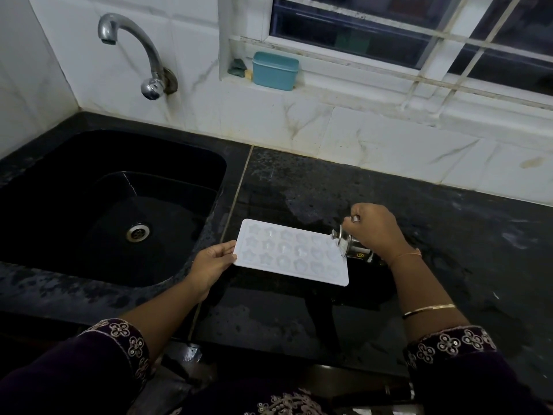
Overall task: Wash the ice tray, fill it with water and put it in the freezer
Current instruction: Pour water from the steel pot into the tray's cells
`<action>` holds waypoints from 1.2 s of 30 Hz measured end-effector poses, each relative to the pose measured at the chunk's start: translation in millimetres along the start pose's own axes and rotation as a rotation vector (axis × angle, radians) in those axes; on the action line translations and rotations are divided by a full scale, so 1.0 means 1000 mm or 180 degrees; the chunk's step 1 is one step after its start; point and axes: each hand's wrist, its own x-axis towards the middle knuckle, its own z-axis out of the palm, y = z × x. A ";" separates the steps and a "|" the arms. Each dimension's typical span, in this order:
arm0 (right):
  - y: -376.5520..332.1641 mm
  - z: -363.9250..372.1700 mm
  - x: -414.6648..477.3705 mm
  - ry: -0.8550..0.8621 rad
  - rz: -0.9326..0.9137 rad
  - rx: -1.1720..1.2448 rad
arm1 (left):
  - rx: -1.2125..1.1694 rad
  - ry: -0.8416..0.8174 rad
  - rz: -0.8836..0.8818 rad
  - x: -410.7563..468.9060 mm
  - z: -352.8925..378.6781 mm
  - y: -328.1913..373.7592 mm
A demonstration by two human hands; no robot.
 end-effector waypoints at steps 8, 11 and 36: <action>-0.005 0.002 0.005 -0.0013 -0.0056 -0.0030 | -0.0003 -0.0019 0.0006 -0.003 0.001 0.002; -0.004 0.001 0.006 -0.0029 -0.0030 -0.0075 | 0.0022 -0.0025 -0.0007 -0.002 0.000 0.002; -0.004 -0.001 0.008 -0.0124 -0.0076 -0.0124 | -0.0044 -0.0045 -0.0020 0.000 0.000 0.000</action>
